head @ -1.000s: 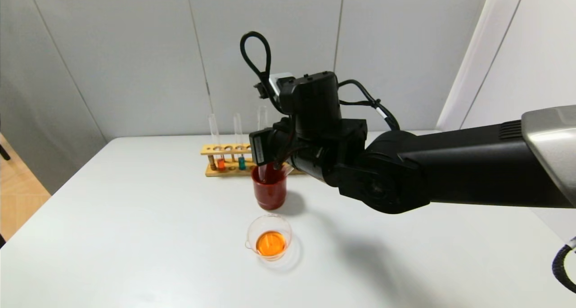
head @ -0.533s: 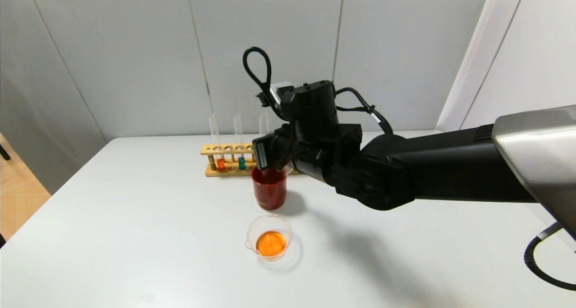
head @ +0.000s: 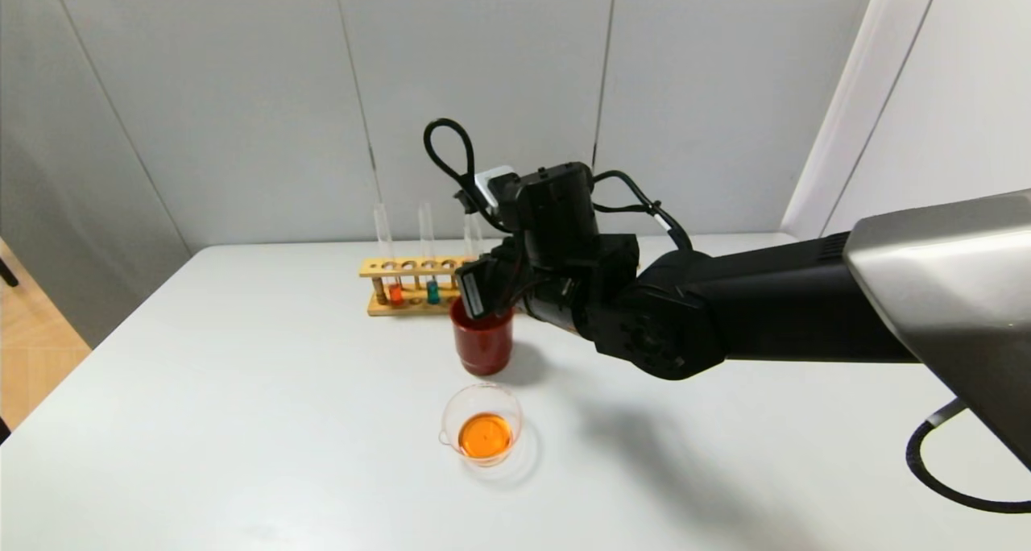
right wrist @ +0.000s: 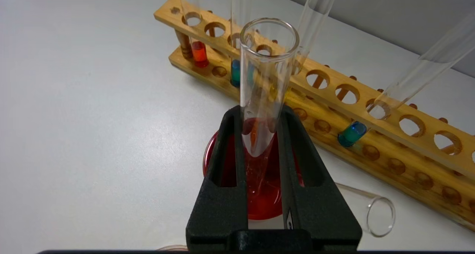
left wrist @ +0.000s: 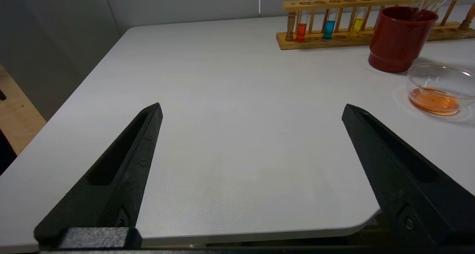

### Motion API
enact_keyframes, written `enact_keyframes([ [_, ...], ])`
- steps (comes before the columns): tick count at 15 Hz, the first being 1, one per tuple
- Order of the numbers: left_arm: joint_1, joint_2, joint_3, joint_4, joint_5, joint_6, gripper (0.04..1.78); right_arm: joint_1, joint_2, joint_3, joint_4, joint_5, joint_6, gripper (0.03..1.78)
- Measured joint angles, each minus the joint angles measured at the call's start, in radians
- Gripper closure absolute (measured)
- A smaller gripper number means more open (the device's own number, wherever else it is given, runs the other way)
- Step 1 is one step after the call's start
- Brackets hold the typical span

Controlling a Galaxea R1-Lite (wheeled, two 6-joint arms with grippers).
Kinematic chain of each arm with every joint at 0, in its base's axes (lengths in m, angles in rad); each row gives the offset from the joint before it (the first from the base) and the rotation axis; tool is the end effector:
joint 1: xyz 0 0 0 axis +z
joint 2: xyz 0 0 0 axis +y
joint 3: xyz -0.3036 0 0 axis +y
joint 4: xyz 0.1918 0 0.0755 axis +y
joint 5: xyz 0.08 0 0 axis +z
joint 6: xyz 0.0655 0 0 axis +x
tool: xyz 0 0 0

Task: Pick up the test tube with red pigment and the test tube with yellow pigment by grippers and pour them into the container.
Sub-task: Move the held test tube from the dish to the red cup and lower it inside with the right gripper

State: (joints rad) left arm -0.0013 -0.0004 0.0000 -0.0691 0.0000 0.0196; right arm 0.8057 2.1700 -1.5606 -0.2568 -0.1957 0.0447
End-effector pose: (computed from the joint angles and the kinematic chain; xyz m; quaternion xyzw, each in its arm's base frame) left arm 0.0333 0.0000 0.0856 0.0098 -0.0347 -0.0003 0.9993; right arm 0.3604 0.3570 0.1530 -0.0632 0.1604 0.2921 0.9407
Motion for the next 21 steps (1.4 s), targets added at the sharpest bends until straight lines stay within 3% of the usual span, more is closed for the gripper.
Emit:
enact_keyframes([
  [10,0.0,0.0,0.0,0.0,0.0,0.001,0.11,0.002,0.016,0.022,-0.007,0.058,-0.034,1.54],
  [16,0.0,0.0,0.0,0.0,0.0,0.0,0.11,0.002,0.014,0.041,-0.014,0.059,-0.056,1.52],
  [18,0.0,0.0,0.0,0.0,0.0,0.0,0.11,0.004,0.012,0.046,-0.014,0.059,-0.059,1.43],
  [21,0.0,0.0,0.0,0.0,0.0,0.0,0.11,0.005,0.008,0.046,-0.016,0.059,-0.057,1.09],
])
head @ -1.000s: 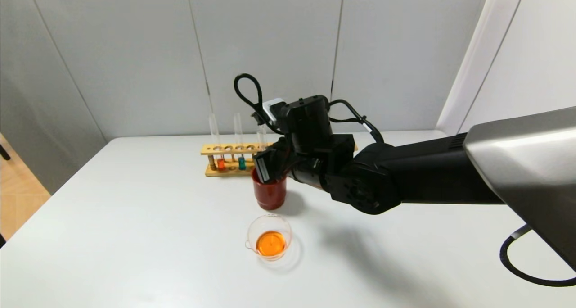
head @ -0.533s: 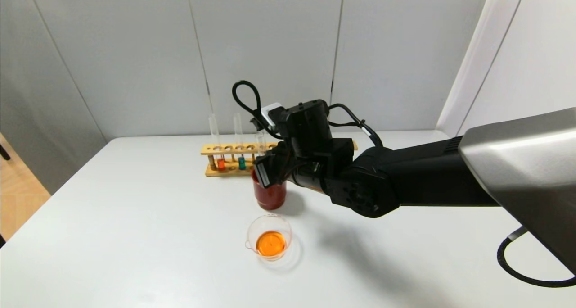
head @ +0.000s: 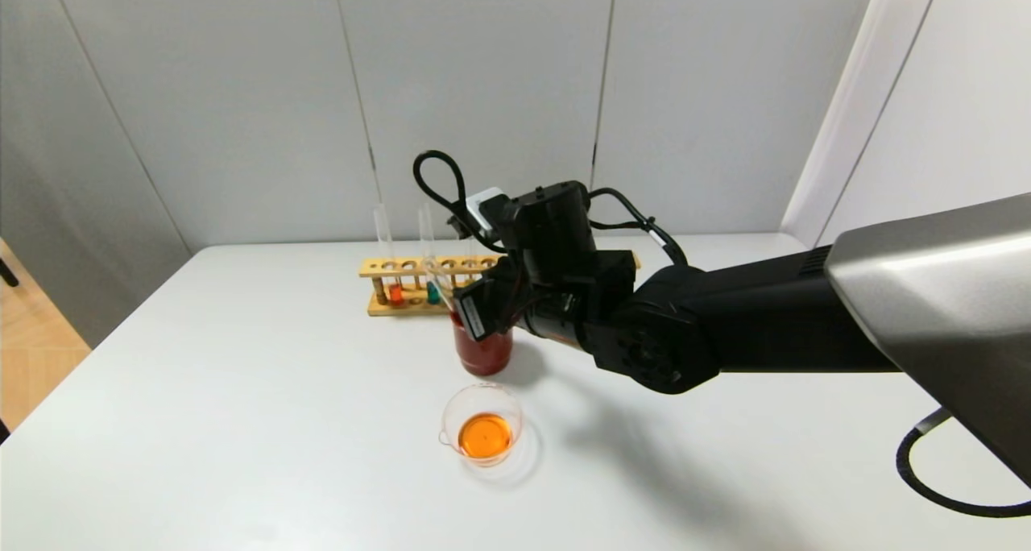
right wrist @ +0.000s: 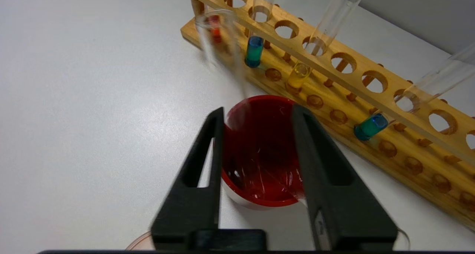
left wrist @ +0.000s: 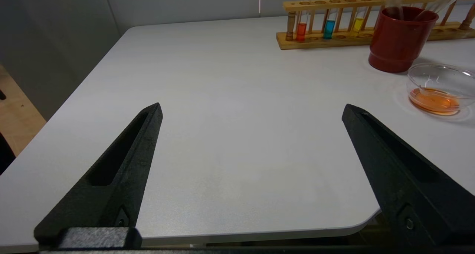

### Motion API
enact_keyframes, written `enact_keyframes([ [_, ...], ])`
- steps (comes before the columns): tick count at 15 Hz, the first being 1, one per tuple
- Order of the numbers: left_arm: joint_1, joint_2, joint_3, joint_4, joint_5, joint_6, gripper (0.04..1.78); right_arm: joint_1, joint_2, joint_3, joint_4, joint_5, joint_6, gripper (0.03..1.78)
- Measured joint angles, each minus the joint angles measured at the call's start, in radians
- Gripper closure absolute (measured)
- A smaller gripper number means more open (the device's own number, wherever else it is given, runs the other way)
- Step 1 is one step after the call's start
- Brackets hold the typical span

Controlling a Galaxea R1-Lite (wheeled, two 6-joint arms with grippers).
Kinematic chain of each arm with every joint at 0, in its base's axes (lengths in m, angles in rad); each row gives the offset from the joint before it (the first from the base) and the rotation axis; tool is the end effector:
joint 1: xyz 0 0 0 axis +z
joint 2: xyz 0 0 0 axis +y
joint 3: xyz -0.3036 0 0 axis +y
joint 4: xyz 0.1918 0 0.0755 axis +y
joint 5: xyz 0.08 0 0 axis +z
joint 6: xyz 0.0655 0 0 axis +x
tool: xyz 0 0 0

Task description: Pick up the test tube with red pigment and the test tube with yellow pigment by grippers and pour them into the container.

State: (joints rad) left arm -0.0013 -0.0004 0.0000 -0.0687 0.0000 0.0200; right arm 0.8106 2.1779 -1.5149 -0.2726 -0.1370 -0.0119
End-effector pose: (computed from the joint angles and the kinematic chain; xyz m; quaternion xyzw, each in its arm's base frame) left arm 0.0333 0.0000 0.0855 0.0100 -0.0345 -0.0003 0.9994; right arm 0.3543 0.3597 0.1357 -0.0940 0.1707 0.3252 0.9253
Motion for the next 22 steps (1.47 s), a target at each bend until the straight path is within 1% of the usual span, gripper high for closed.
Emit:
enact_keyframes([
  [3,0.0,0.0,0.0,0.0,0.0,0.0,0.11,0.0,-0.005,-0.003,-0.003,-0.001,0.001,0.55],
  [4,0.0,0.0,0.0,0.0,0.0,0.0,0.11,-0.001,-0.007,-0.003,-0.015,-0.001,0.005,0.42],
  [6,0.0,0.0,0.0,0.0,0.0,0.0,0.11,-0.004,-0.018,-0.004,-0.04,-0.002,0.005,0.2],
  [7,0.0,0.0,0.0,0.0,0.0,0.0,0.11,-0.007,-0.027,-0.007,-0.043,-0.003,0.006,0.14],
  [9,0.0,0.0,0.0,0.0,0.0,0.0,0.11,-0.021,-0.053,-0.031,-0.044,-0.011,0.004,0.07],
  [11,0.0,0.0,0.0,0.0,0.0,0.0,0.11,-0.045,-0.096,-0.044,-0.044,-0.019,0.001,0.07],
  [12,0.0,0.0,0.0,0.0,0.0,0.0,0.11,-0.062,-0.122,-0.047,-0.044,-0.033,0.0,0.07],
  [13,0.0,0.0,0.0,0.0,0.0,0.0,0.11,-0.081,-0.146,-0.048,-0.043,-0.063,0.0,0.07],
  [15,0.0,0.0,0.0,0.0,0.0,0.0,0.11,-0.123,-0.196,-0.044,-0.04,-0.15,0.003,0.07],
  [16,0.0,0.0,0.0,0.0,0.0,0.0,0.11,-0.139,-0.219,-0.036,-0.035,-0.183,0.006,0.07],
  [17,0.0,0.0,0.0,0.0,0.0,0.0,0.11,-0.151,-0.243,-0.027,-0.033,-0.207,0.007,0.07],
  [19,0.0,0.0,0.0,0.0,0.0,0.0,0.11,-0.175,-0.29,0.004,-0.032,-0.252,0.007,0.07],
  [20,0.0,0.0,0.0,0.0,0.0,0.0,0.11,-0.19,-0.311,0.022,-0.032,-0.264,0.003,0.07],
  [22,0.0,0.0,0.0,0.0,0.0,0.0,0.11,-0.222,-0.358,0.067,-0.031,-0.27,-0.004,0.07],
])
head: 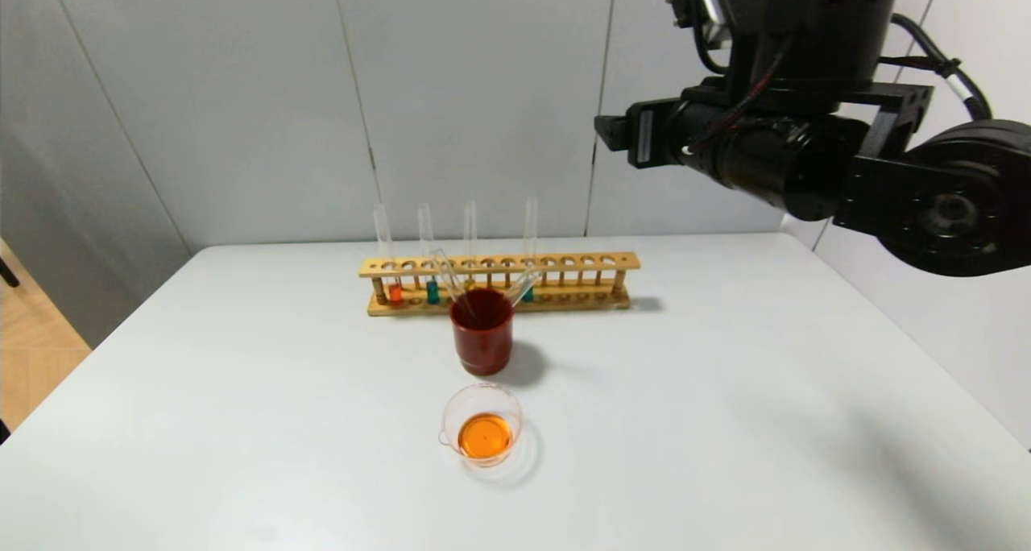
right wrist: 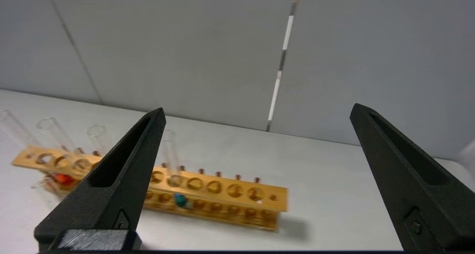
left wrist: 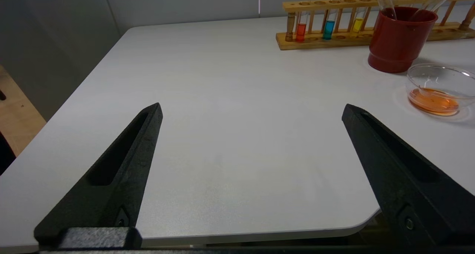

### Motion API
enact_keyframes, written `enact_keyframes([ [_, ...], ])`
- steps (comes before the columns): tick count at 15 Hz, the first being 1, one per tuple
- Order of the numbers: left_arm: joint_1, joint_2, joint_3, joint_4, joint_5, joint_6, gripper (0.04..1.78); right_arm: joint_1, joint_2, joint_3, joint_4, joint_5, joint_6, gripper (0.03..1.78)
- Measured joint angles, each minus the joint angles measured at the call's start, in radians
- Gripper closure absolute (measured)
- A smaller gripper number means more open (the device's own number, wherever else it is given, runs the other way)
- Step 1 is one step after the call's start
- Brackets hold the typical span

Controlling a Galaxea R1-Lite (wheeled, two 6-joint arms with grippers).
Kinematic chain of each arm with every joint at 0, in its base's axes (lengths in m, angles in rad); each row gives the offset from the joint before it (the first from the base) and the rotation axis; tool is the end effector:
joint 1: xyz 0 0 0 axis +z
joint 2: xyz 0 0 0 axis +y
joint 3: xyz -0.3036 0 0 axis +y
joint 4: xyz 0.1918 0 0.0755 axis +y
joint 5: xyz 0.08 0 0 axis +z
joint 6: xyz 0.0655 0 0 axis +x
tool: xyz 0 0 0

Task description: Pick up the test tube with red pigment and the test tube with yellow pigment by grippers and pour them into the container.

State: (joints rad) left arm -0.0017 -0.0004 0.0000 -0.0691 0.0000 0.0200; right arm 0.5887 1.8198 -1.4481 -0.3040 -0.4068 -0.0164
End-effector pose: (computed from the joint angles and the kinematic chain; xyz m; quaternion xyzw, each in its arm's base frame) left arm 0.0333 -0.0001 0.0856 0.0100 -0.0347 -0.0005 0.9993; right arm 0.3643 0.2121 0.2854 -0.0243 0.0290 0.0910 0.9951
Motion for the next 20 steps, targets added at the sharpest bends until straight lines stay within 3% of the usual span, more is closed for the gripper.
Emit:
enact_keyframes([
  [6,0.001,0.0,0.0,0.0,0.0,0.0,0.11,-0.125,-0.208,0.17,0.0,-0.003,-0.076,0.07],
  [11,0.0,0.0,0.0,0.0,0.0,0.0,0.11,-0.28,-0.445,0.299,0.004,-0.002,-0.164,0.07],
  [16,0.0,0.0,0.0,0.0,0.0,0.0,0.11,-0.438,-0.747,0.453,0.03,0.004,-0.262,0.07],
  [20,0.0,0.0,0.0,0.001,0.0,0.0,0.11,-0.531,-1.031,0.598,0.087,-0.004,-0.282,0.07],
])
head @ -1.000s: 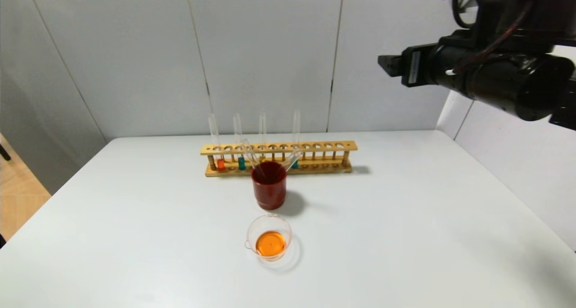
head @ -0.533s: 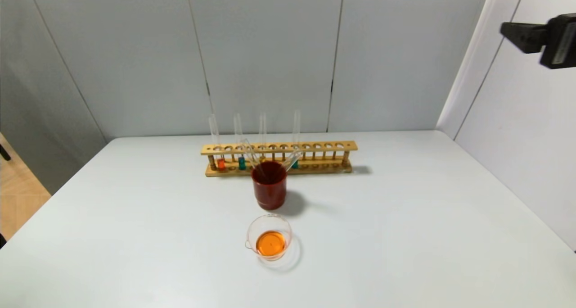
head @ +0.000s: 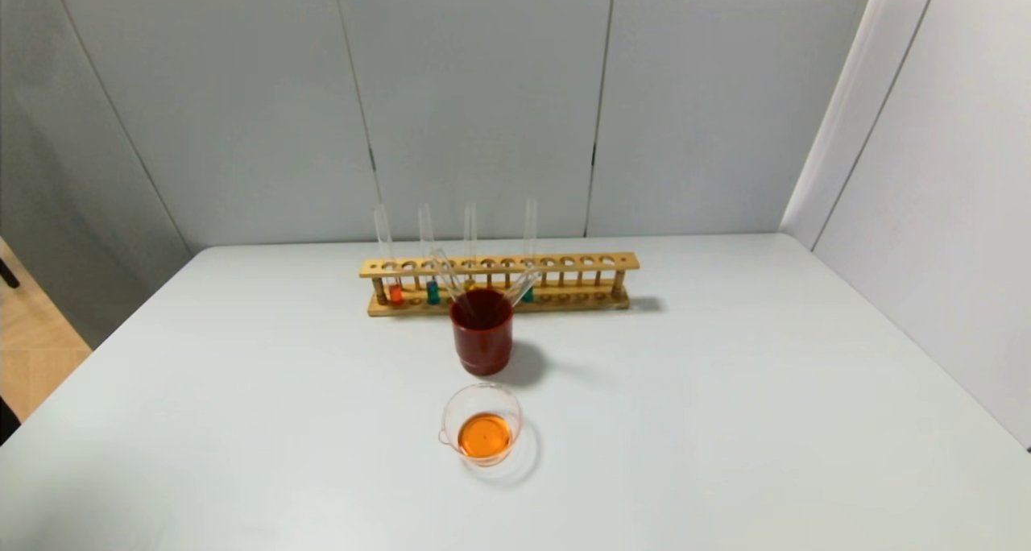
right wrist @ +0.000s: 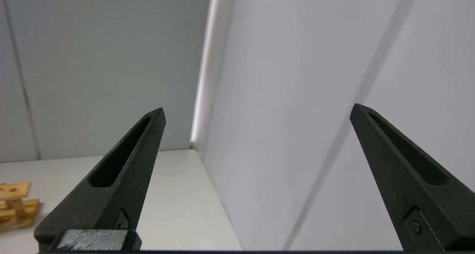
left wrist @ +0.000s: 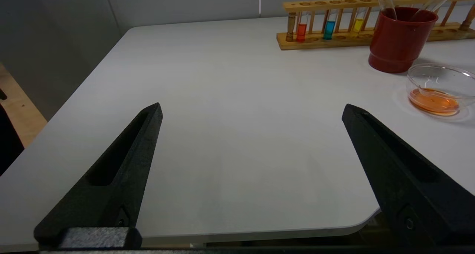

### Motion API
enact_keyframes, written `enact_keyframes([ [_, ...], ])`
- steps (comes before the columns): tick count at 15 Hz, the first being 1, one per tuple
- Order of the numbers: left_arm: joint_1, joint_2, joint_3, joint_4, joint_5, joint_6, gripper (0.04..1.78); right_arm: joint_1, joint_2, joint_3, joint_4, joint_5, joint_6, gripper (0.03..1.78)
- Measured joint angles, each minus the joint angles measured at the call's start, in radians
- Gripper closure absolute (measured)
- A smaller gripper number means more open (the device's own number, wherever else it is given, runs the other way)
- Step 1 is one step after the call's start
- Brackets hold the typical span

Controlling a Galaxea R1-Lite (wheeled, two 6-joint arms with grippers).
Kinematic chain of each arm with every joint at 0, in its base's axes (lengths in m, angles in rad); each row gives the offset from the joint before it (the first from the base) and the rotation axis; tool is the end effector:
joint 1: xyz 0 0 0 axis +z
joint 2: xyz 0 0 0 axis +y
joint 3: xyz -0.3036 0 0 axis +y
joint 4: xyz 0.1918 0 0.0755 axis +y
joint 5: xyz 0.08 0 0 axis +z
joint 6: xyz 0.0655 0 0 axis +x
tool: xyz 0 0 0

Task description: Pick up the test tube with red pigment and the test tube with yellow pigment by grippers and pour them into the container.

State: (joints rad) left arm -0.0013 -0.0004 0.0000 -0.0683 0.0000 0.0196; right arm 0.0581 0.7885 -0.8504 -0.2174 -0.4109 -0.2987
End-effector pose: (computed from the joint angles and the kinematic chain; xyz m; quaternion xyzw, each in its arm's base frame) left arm 0.0333 0.0000 0.0854 0.0098 -0.0343 -0.0003 0.9994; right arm 0.1087 -0.0199 0.3412 -0.1131 -0.1080 -0.1920 0.9689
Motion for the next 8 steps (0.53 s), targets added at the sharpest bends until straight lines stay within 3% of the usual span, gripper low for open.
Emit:
enact_keyframes([
  [4,0.0,0.0,0.0,-0.001,0.0,0.0,0.11,-0.053,-0.256,0.143,0.052,0.018,-0.002,0.07],
  [8,0.0,0.0,0.0,0.0,0.0,0.0,0.11,-0.066,-0.442,0.169,0.137,0.119,0.003,0.07],
])
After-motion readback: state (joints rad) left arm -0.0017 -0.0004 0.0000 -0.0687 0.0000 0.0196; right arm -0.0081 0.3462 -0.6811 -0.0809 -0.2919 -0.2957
